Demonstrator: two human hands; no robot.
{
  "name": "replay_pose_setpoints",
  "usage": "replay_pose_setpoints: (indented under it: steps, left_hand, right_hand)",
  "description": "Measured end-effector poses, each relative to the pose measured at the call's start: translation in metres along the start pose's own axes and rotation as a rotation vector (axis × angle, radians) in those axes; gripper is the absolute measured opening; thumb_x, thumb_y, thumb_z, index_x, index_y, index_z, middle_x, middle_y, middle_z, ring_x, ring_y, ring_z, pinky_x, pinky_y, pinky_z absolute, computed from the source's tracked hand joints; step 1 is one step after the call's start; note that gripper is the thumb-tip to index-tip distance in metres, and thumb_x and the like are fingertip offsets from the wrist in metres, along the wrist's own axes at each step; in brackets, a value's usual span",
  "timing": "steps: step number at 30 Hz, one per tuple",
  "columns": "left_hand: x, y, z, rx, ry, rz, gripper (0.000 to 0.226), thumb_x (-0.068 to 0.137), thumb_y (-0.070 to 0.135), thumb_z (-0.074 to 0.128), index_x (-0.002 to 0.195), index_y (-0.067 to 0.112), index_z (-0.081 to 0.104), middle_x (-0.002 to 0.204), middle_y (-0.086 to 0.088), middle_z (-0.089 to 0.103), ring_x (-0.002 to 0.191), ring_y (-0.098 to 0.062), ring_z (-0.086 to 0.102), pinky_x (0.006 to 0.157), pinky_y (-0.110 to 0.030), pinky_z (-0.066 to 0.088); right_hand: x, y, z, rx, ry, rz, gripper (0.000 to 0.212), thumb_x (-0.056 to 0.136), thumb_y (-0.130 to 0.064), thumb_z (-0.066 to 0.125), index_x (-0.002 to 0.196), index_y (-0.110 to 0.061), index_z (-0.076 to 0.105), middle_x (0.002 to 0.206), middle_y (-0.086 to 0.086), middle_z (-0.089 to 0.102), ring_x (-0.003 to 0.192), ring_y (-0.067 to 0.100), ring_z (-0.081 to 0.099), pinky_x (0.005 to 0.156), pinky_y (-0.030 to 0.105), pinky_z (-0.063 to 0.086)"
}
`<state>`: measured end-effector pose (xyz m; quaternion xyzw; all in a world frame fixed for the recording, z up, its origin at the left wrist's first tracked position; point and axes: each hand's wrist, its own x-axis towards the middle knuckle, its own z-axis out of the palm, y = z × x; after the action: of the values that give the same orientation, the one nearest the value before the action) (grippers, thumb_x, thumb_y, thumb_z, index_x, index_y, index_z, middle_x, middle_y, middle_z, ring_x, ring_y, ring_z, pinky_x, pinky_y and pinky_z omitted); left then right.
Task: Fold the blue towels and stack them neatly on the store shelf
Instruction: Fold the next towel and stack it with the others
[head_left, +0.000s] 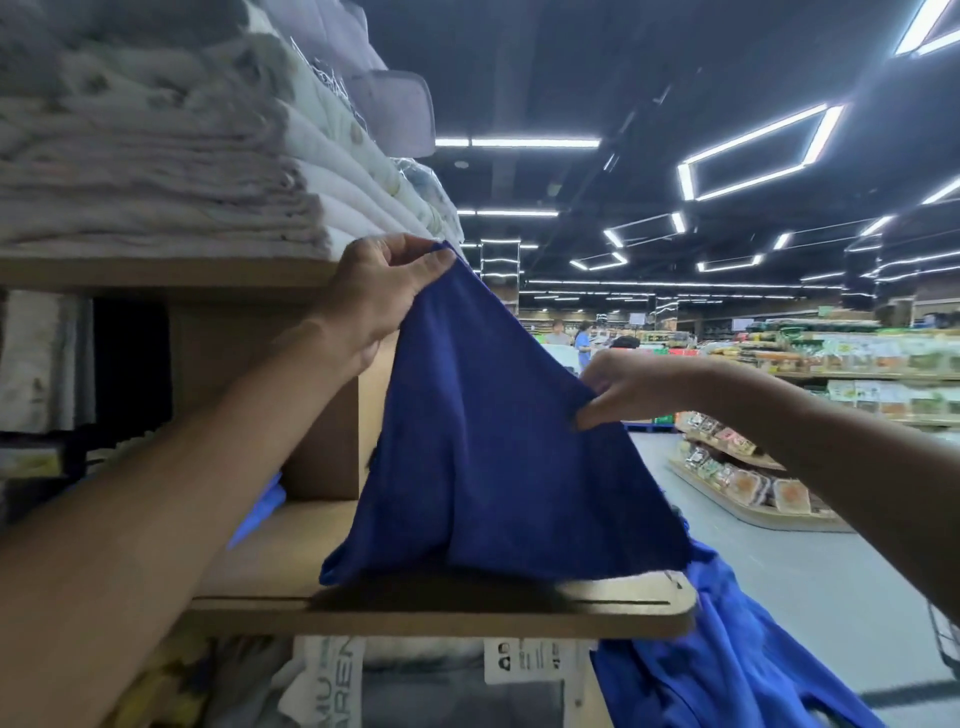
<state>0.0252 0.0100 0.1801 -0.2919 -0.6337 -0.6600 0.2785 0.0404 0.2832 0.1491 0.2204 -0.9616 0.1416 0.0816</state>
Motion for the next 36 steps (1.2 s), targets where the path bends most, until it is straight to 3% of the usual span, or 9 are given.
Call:
replay_pose_setpoints:
  steps: [4,9,13,17,21,24,29,33,36]
  left_hand:
    - [0.0,0.02,-0.009,-0.05,0.034,0.041,0.007,0.092,0.013,0.071,0.087,0.017,0.072,0.082,-0.002,0.072,0.073,-0.011,0.066,0.078,-0.028,0.056]
    - [0.001,0.039,-0.035,-0.022,0.155,0.142,0.005,0.093,0.016,0.071,0.088,0.019,0.071,0.079,0.003,0.072,0.069,-0.007,0.066,0.07,-0.024,0.055]
    - [0.0,0.048,-0.056,0.056,0.182,0.272,0.006,0.094,0.018,0.069,0.089,0.02,0.071,0.079,0.009,0.073,0.074,-0.005,0.065,0.076,-0.025,0.055]
    - [0.004,0.056,-0.076,0.237,0.304,0.436,0.008,0.094,0.026,0.067,0.088,0.029,0.064,0.08,0.017,0.067,0.071,0.009,0.059,0.075,-0.015,0.047]
    - [0.006,0.064,-0.093,0.513,0.436,0.666,0.009,0.096,0.035,0.056,0.091,0.039,0.05,0.089,0.016,0.061,0.083,-0.005,0.06,0.079,-0.023,0.046]
    - [0.006,0.071,-0.101,0.577,0.493,0.776,0.012,0.099,0.032,0.052,0.095,0.042,0.046,0.087,0.022,0.059,0.087,-0.007,0.061,0.083,-0.032,0.049]
    - [0.007,0.071,-0.114,0.62,0.534,0.802,0.011,0.102,0.034,0.048,0.098,0.043,0.043,0.088,0.023,0.06,0.087,-0.009,0.065,0.082,-0.036,0.051]
    - [0.001,0.059,-0.122,0.635,0.526,0.758,0.007,0.102,0.039,0.048,0.098,0.044,0.044,0.089,0.025,0.058,0.089,-0.01,0.064,0.082,-0.032,0.049]
    - [-0.002,0.054,-0.128,0.577,0.478,0.696,0.009,0.099,0.034,0.051,0.094,0.041,0.054,0.09,0.022,0.062,0.083,0.006,0.061,0.077,-0.019,0.047]
  right_hand:
    - [-0.022,0.006,-0.005,0.004,-0.028,0.048,0.015,0.089,-0.035,0.075,0.083,-0.023,0.08,0.082,-0.006,0.078,0.076,0.013,0.074,0.07,0.035,0.056]
    - [-0.052,0.006,-0.025,0.219,0.067,0.024,0.033,0.084,-0.046,0.074,0.094,-0.015,0.081,0.096,0.002,0.08,0.088,0.021,0.076,0.081,0.036,0.061]
    - [-0.064,0.005,-0.042,0.568,0.12,-0.074,0.023,0.087,-0.033,0.069,0.087,-0.014,0.082,0.097,0.009,0.079,0.08,0.018,0.076,0.066,0.022,0.057]
    - [-0.066,-0.002,-0.063,0.721,0.102,-0.141,0.021,0.089,-0.017,0.063,0.096,-0.005,0.079,0.099,0.015,0.077,0.081,0.02,0.075,0.071,0.027,0.059]
    - [-0.066,-0.013,-0.085,0.694,0.086,-0.209,0.032,0.088,-0.007,0.063,0.118,0.005,0.068,0.12,0.019,0.072,0.105,0.029,0.073,0.086,0.034,0.06]
    - [-0.064,-0.027,-0.099,0.522,0.216,-0.212,0.023,0.078,-0.014,0.076,0.1,-0.015,0.08,0.108,0.008,0.078,0.096,0.022,0.076,0.077,0.031,0.063]
    - [-0.053,-0.038,-0.105,0.455,0.54,-0.144,0.058,0.049,-0.04,0.091,0.099,-0.025,0.068,0.092,-0.001,0.076,0.079,0.015,0.076,0.065,0.032,0.063]
    - [-0.052,-0.033,-0.09,0.596,0.391,-0.085,0.053,0.065,-0.045,0.084,0.109,-0.017,0.075,0.103,0.002,0.079,0.095,0.017,0.077,0.071,0.024,0.062]
    - [-0.049,-0.026,-0.082,0.844,0.332,-0.137,0.05,0.078,-0.036,0.077,0.124,-0.017,0.071,0.117,0.002,0.076,0.104,0.016,0.074,0.082,0.027,0.061]
